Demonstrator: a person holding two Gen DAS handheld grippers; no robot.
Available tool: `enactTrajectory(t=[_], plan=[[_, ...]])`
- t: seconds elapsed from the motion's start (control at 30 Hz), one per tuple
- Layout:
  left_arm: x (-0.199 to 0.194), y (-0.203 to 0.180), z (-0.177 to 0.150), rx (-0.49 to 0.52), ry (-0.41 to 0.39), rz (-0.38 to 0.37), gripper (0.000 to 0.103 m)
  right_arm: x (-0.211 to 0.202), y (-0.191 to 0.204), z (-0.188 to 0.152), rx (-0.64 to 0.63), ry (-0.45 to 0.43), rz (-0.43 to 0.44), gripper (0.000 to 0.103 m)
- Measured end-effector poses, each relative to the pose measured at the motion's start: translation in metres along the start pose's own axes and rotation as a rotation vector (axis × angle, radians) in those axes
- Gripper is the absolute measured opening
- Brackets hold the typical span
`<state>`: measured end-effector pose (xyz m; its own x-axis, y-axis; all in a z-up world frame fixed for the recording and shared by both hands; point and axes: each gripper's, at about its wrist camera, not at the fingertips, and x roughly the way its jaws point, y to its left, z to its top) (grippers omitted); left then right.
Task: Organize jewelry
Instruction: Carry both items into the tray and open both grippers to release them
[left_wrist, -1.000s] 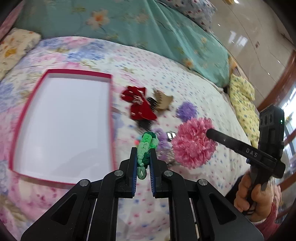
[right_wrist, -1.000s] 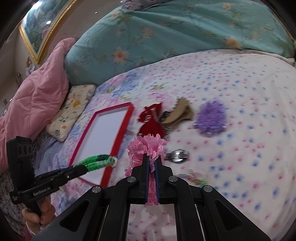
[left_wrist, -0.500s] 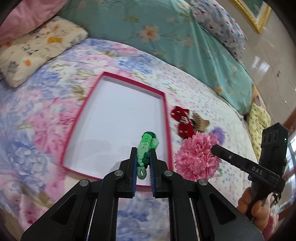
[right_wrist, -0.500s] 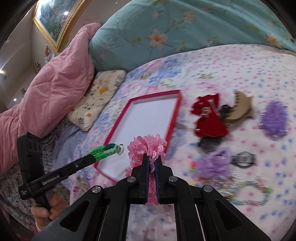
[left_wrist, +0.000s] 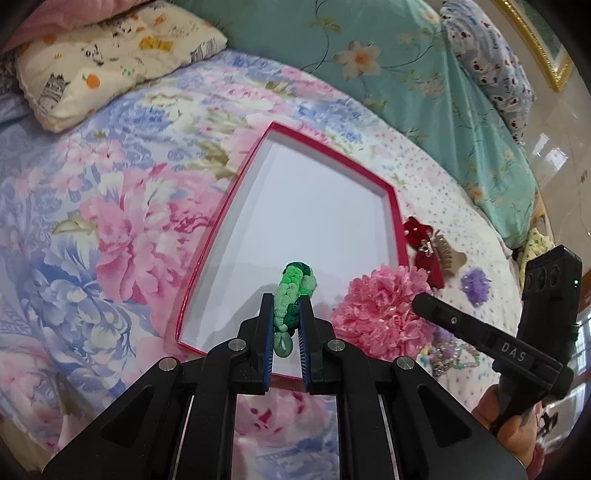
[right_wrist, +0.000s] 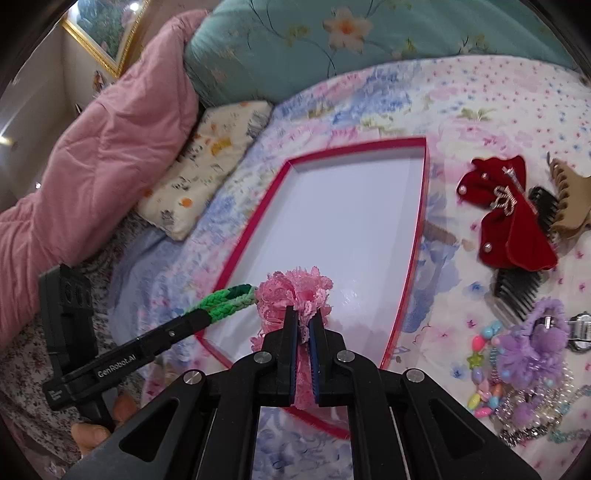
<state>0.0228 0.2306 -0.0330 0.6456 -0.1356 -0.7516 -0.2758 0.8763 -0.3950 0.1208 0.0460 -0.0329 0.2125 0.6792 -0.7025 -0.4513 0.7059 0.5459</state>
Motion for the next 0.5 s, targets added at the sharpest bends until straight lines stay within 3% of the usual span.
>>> enactTrajectory(t=[0.2, 0.5], plan=[[0.015, 0.01, -0.006, -0.017, 0.046, 0.019, 0.011, 0.022, -0.008, -0.007, -0.001, 0.06, -0.035, 0.005], [0.028, 0.007, -0.007, 0.015, 0.096, 0.079, 0.014, 0.03, -0.006, -0.01, -0.044, 0.077, -0.083, 0.01]])
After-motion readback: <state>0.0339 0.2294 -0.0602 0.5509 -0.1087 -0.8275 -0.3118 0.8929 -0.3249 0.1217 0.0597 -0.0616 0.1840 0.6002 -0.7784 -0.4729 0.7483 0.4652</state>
